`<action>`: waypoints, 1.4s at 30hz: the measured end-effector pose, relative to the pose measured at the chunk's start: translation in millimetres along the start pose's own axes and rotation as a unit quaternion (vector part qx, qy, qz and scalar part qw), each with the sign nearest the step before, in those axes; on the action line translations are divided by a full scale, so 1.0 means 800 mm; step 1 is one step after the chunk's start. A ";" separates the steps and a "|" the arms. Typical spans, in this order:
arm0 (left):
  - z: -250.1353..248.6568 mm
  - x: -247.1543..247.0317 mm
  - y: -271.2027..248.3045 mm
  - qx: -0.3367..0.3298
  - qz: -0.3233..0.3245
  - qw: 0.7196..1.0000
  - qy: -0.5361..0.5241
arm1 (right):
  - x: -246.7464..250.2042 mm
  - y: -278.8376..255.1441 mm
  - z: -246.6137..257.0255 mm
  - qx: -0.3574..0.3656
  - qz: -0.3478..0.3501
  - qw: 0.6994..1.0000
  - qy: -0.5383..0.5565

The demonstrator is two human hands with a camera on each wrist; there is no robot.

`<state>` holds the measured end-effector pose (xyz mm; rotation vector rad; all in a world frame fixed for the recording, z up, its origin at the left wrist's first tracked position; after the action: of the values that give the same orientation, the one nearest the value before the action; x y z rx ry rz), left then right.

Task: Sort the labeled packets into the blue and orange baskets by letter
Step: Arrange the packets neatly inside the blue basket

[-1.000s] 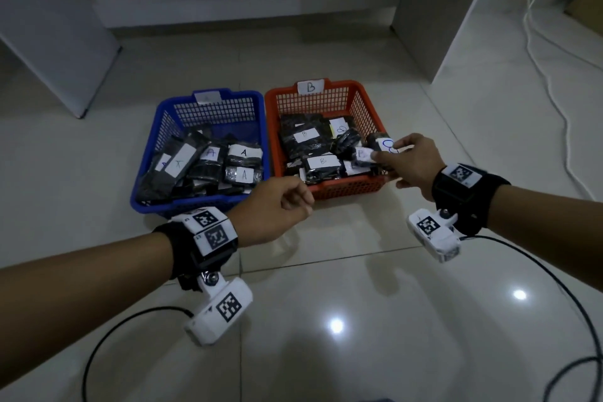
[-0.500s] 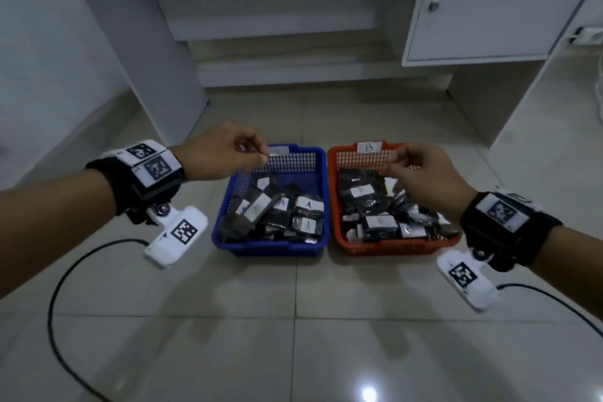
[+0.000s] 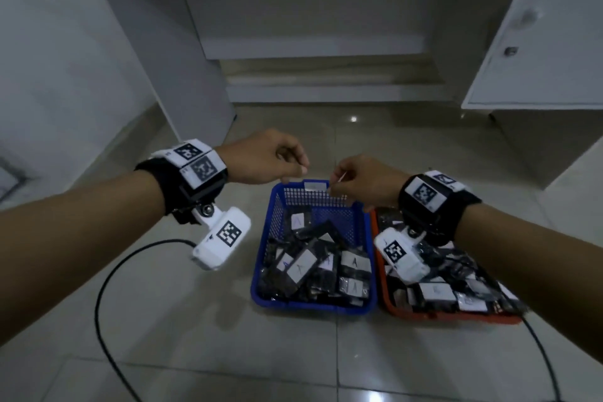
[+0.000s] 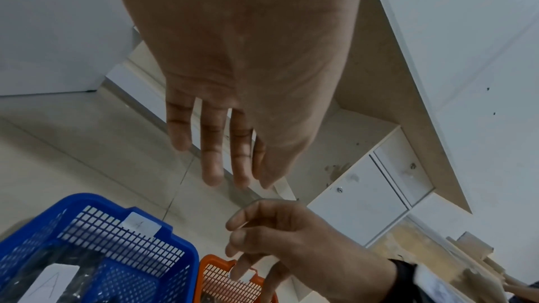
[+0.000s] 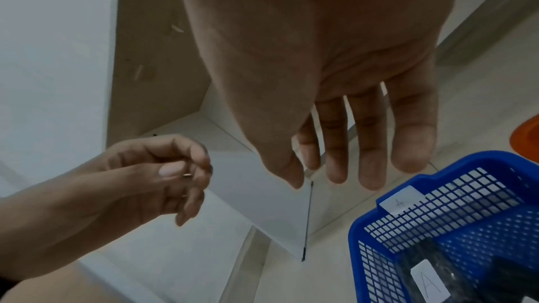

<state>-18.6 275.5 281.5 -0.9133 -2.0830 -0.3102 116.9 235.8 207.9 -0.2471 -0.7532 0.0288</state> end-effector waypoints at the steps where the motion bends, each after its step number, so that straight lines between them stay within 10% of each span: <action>1: 0.002 0.010 0.001 0.004 0.005 1.000 -0.006 | 0.002 0.009 0.007 -0.011 0.003 1.000 0.000; 17: 0.004 0.059 0.064 0.043 0.052 0.998 -0.019 | 0.006 0.106 -0.035 -0.144 0.040 0.986 0.075; 42: 0.175 -0.170 0.205 0.022 0.217 0.971 0.096 | -0.080 0.212 -0.140 -0.033 0.083 0.981 -0.172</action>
<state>68.2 393.9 73.4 -1.2292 -1.6544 -0.1131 157.4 369.2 46.7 -0.3734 -1.0774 0.2101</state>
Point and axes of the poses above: each hand's wrist, its own y-axis towards the middle knuckle, its own x-axis out of the back of the hand, z = x × y, the point moved 10 cm from there along y, towards the middle knuckle, and after that the axes turned 5 degrees about -z, right-handed, at the moved point
